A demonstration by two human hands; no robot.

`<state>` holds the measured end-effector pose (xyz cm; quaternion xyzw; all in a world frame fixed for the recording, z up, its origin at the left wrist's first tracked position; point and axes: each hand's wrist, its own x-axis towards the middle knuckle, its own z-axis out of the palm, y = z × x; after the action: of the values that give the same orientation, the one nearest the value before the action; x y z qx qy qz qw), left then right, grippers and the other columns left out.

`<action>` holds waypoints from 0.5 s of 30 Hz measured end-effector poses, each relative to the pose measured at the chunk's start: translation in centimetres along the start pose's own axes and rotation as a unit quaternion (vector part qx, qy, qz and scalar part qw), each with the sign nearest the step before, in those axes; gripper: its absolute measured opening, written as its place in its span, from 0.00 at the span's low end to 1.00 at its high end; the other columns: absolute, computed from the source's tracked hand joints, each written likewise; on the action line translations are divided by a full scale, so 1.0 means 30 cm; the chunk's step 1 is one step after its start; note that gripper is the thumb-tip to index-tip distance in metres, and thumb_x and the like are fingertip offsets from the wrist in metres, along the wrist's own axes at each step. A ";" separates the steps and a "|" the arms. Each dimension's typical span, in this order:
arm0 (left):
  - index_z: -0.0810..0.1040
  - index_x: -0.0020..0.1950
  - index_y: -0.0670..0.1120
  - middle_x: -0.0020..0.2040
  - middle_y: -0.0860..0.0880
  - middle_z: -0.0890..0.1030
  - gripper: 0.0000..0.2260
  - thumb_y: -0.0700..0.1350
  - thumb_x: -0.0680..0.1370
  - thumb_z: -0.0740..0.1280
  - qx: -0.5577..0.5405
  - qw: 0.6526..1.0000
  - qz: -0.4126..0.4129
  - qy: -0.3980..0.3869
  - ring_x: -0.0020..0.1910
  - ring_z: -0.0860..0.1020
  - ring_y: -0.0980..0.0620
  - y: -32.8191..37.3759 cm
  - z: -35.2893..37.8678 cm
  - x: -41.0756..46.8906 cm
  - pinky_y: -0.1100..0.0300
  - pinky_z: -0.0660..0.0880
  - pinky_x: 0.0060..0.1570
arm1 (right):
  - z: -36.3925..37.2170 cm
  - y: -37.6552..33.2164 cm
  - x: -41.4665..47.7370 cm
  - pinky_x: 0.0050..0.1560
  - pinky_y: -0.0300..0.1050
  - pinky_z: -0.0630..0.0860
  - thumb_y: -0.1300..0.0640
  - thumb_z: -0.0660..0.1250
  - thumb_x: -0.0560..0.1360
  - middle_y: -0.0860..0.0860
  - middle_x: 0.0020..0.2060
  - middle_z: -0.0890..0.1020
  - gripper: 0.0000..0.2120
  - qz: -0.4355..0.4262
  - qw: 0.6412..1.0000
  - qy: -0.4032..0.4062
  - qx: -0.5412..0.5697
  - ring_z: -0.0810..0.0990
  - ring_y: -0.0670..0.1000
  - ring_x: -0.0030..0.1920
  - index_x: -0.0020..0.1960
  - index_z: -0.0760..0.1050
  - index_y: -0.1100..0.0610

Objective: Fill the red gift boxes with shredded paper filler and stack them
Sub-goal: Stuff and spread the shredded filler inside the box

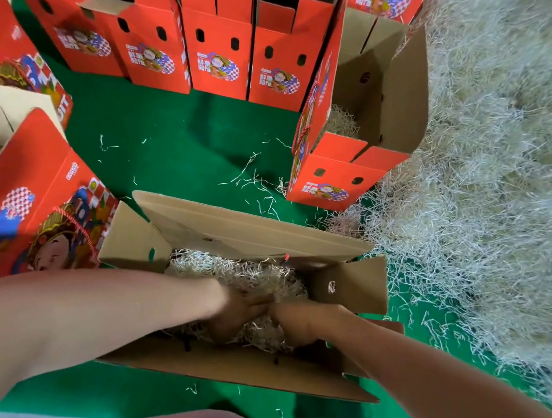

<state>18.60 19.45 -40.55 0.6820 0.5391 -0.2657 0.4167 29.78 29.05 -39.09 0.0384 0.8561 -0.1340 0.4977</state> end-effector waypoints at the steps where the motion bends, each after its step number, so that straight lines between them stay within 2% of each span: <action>1: 0.34 0.74 0.56 0.76 0.51 0.34 0.43 0.41 0.76 0.64 0.013 1.000 -0.002 -0.005 0.72 0.59 0.39 -0.010 -0.001 0.004 0.52 0.73 0.54 | 0.007 0.002 0.005 0.45 0.47 0.71 0.65 0.60 0.76 0.60 0.58 0.76 0.16 0.013 1.000 0.014 0.000 0.76 0.58 0.54 0.64 0.70 0.63; 2: 0.34 0.74 0.59 0.75 0.52 0.33 0.43 0.41 0.75 0.65 0.036 0.999 -0.007 -0.023 0.72 0.59 0.37 -0.025 0.011 0.017 0.50 0.74 0.54 | 0.012 0.000 0.004 0.45 0.46 0.71 0.64 0.61 0.76 0.59 0.58 0.76 0.16 0.019 0.999 0.019 -0.026 0.76 0.58 0.54 0.63 0.71 0.63; 4: 0.41 0.75 0.62 0.76 0.51 0.36 0.38 0.41 0.76 0.63 0.070 0.996 -0.030 -0.042 0.73 0.54 0.36 -0.031 0.022 0.042 0.44 0.72 0.58 | 0.028 -0.008 0.007 0.55 0.50 0.71 0.60 0.60 0.77 0.59 0.64 0.71 0.17 0.012 0.996 -0.006 -0.086 0.72 0.58 0.61 0.66 0.70 0.60; 6: 0.49 0.76 0.59 0.77 0.49 0.37 0.30 0.44 0.79 0.59 0.121 0.989 -0.055 -0.058 0.74 0.48 0.36 -0.018 0.019 0.059 0.38 0.66 0.62 | 0.056 -0.011 0.026 0.67 0.60 0.61 0.57 0.59 0.78 0.58 0.72 0.60 0.20 0.019 0.992 -0.019 -0.125 0.60 0.61 0.71 0.70 0.66 0.57; 8: 0.52 0.77 0.53 0.76 0.46 0.37 0.26 0.47 0.81 0.58 0.193 0.975 -0.075 -0.079 0.74 0.45 0.36 -0.002 0.011 0.069 0.34 0.61 0.65 | 0.067 -0.007 0.030 0.70 0.66 0.48 0.55 0.58 0.79 0.56 0.75 0.53 0.24 0.042 0.985 -0.032 -0.162 0.49 0.61 0.74 0.74 0.59 0.54; 9: 0.53 0.77 0.51 0.76 0.44 0.38 0.26 0.47 0.80 0.59 0.218 0.968 -0.082 -0.096 0.74 0.45 0.37 -0.005 0.003 0.065 0.33 0.60 0.65 | 0.068 -0.001 0.030 0.69 0.68 0.46 0.54 0.57 0.79 0.56 0.75 0.52 0.25 0.049 0.982 -0.041 -0.176 0.47 0.60 0.74 0.75 0.57 0.53; 11: 0.56 0.76 0.50 0.77 0.44 0.43 0.29 0.45 0.78 0.63 0.197 0.968 -0.105 -0.118 0.74 0.46 0.39 -0.032 -0.017 0.046 0.35 0.59 0.67 | 0.060 0.004 0.013 0.69 0.69 0.45 0.54 0.58 0.78 0.57 0.74 0.55 0.25 0.058 0.977 -0.065 -0.193 0.49 0.60 0.74 0.74 0.57 0.54; 13: 0.53 0.77 0.50 0.77 0.44 0.46 0.36 0.39 0.74 0.68 0.095 0.978 -0.153 -0.108 0.74 0.51 0.40 -0.065 -0.027 0.016 0.41 0.64 0.66 | 0.037 0.001 -0.001 0.68 0.70 0.48 0.57 0.59 0.78 0.58 0.72 0.62 0.21 0.053 0.976 -0.062 -0.201 0.56 0.61 0.72 0.71 0.64 0.56; 15: 0.52 0.77 0.48 0.75 0.43 0.55 0.37 0.34 0.74 0.67 0.017 0.987 -0.142 -0.080 0.67 0.66 0.42 -0.065 -0.044 -0.015 0.53 0.72 0.56 | 0.008 -0.020 -0.006 0.64 0.65 0.61 0.59 0.59 0.77 0.58 0.66 0.71 0.16 0.036 0.982 -0.009 -0.188 0.67 0.61 0.67 0.65 0.71 0.59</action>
<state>16.51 20.49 -40.06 0.5823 0.5904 -0.3851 0.4051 29.95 28.41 -38.93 -0.0264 0.8595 0.0467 0.5083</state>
